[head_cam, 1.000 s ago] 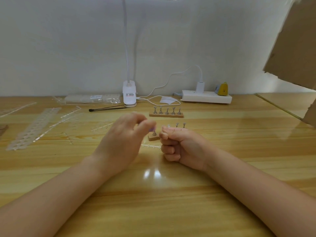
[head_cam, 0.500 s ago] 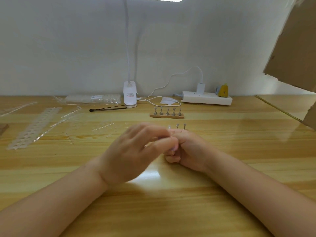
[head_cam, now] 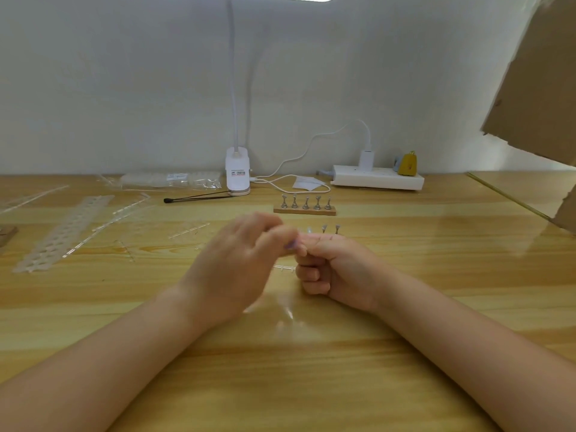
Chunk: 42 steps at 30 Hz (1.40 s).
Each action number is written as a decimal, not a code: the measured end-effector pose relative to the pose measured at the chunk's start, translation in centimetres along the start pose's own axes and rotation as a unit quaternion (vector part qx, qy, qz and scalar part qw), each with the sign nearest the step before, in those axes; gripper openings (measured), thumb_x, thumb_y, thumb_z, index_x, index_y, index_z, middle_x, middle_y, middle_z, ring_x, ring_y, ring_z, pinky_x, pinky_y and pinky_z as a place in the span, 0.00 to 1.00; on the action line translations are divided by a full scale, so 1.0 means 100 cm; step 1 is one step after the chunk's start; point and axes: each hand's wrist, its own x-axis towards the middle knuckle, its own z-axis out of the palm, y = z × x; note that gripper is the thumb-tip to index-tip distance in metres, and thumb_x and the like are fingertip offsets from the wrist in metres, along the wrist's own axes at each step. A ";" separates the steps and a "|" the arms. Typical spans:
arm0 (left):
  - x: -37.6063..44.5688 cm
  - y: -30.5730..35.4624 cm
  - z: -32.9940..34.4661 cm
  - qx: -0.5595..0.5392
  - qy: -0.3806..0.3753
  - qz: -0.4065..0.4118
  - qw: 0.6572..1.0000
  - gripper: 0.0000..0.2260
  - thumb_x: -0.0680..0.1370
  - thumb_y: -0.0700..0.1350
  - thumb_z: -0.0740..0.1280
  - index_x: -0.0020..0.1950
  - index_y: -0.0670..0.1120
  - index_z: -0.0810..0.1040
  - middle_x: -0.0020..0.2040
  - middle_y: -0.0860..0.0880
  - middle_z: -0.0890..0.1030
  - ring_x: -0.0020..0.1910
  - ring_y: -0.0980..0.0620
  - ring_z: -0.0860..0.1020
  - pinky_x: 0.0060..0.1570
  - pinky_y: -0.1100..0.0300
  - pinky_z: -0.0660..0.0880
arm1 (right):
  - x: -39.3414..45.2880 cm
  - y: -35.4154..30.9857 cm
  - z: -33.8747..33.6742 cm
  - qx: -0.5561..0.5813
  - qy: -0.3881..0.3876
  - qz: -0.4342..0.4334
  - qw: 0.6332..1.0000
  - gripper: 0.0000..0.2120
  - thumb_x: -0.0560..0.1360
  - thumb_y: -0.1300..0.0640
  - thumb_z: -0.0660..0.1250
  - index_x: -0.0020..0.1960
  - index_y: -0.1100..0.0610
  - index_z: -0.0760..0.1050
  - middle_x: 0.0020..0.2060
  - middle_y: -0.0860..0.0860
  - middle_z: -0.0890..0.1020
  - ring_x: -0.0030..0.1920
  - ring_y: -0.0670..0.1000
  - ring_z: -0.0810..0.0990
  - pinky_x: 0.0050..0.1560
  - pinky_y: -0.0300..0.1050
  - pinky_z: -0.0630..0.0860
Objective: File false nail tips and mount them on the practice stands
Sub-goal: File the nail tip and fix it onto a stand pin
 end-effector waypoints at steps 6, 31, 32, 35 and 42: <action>-0.001 0.005 -0.003 -0.035 0.053 0.095 0.994 0.13 0.77 0.34 0.64 0.59 0.46 0.71 0.54 0.46 0.74 0.49 0.46 0.77 0.52 0.54 0.75 | 0.000 0.000 0.002 -0.015 -0.012 -0.012 1.000 0.16 0.74 0.63 0.62 0.30 0.52 0.78 0.26 0.47 0.67 0.26 0.44 0.65 0.24 0.35 0.59; -0.002 -0.006 -0.002 0.019 -0.003 0.019 1.000 0.18 0.71 0.28 0.70 0.58 0.43 0.77 0.51 0.42 0.78 0.46 0.42 0.78 0.47 0.47 0.76 | 0.000 0.002 0.003 -0.014 0.012 -0.016 1.000 0.08 0.73 0.58 0.63 0.35 0.56 0.73 0.28 0.48 0.64 0.26 0.45 0.65 0.24 0.35 0.58; -0.002 -0.010 -0.004 0.019 0.001 -0.006 1.000 0.18 0.71 0.28 0.71 0.58 0.42 0.76 0.49 0.41 0.79 0.45 0.41 0.78 0.46 0.47 0.77 | 0.000 0.002 0.003 -0.009 0.014 -0.012 1.000 0.10 0.75 0.56 0.62 0.35 0.56 0.71 0.28 0.48 0.64 0.27 0.45 0.65 0.24 0.35 0.58; 0.000 -0.006 -0.006 -0.008 0.041 0.032 0.999 0.18 0.73 0.31 0.70 0.59 0.44 0.71 0.52 0.43 0.78 0.46 0.45 0.78 0.49 0.52 0.75 | 0.001 0.003 0.000 0.003 0.023 -0.012 1.000 0.18 0.80 0.60 0.58 0.33 0.54 0.76 0.27 0.47 0.66 0.26 0.45 0.65 0.23 0.35 0.59; -0.002 -0.010 -0.004 0.024 -0.014 -0.014 1.000 0.15 0.72 0.30 0.70 0.56 0.41 0.79 0.50 0.41 0.79 0.45 0.41 0.77 0.47 0.47 0.76 | 0.000 0.001 0.002 0.012 0.032 -0.007 0.999 0.16 0.81 0.59 0.57 0.35 0.56 0.73 0.29 0.48 0.64 0.27 0.45 0.65 0.24 0.35 0.59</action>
